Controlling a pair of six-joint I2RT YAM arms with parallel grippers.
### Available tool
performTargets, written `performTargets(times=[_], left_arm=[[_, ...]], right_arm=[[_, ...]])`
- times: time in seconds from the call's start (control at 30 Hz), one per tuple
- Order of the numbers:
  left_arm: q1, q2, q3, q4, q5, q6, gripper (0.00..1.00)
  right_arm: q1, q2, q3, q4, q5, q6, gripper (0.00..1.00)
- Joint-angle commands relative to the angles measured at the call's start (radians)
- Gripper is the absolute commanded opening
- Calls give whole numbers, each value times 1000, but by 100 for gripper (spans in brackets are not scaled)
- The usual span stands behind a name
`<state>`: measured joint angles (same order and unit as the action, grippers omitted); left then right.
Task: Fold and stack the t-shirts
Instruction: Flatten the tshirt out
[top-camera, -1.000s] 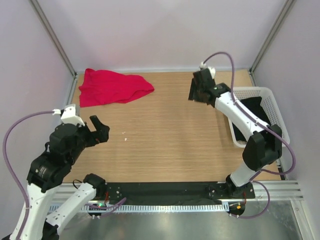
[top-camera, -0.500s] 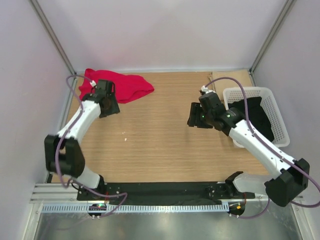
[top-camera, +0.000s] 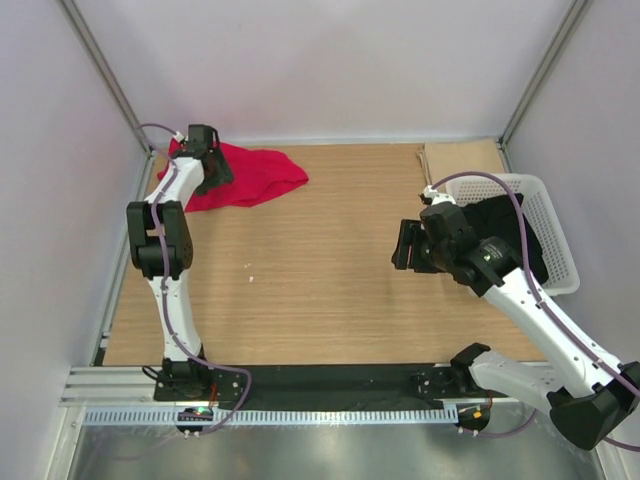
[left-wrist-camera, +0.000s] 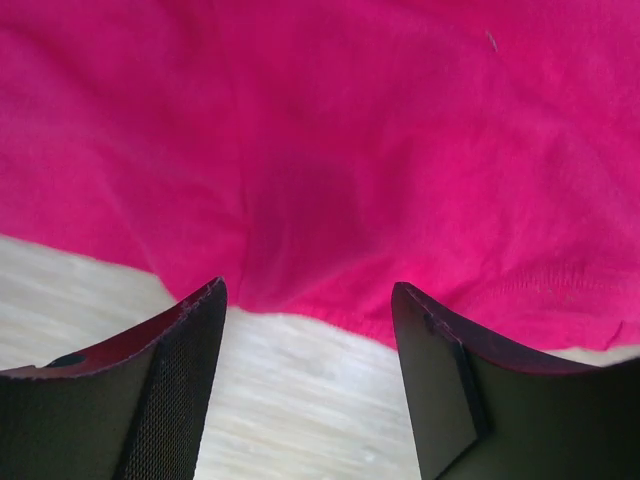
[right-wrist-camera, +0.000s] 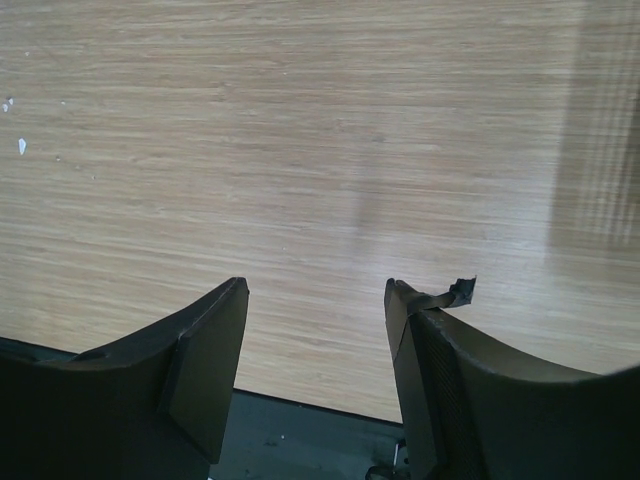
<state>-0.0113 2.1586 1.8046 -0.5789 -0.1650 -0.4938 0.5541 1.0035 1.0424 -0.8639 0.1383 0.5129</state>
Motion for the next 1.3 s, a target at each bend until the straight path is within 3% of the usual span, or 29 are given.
performTargets(times=[0.0,0.27,0.37,0.47,0.5,0.6,0.63,0.83,1.03,1.13,1.27], left_arm=[[5,58,102,-7,-21,1,68],[5,145,127,-70,-36,-31,60],[5,156,131,-90,-31,-22,50],[4,147,137,-105,7,-11,32],[2,123,136,-105,24,-5,20],[-29,60,107,-108,53,15,2],[-41,9,96,-116,55,20,0],[-212,-286,-13,-180,73,44,0],[-416,-538,-106,-294,56,11,0],[-443,-681,-166,-364,33,-26,0],[-444,-856,-287,-369,67,-78,0]], right_arm=[[-2,-17,28,-4,41,-37,64],[-14,18,42,14,44,-62,64],[-17,36,50,28,38,-70,64],[-22,56,54,40,27,-68,64],[-20,63,54,42,20,-65,64],[-22,84,50,58,12,-63,64],[-23,93,48,69,7,-63,64],[-36,194,54,134,-25,-63,62],[-121,342,145,196,-189,-24,64],[-218,415,171,235,-308,7,67],[-240,454,156,261,-451,-34,69]])
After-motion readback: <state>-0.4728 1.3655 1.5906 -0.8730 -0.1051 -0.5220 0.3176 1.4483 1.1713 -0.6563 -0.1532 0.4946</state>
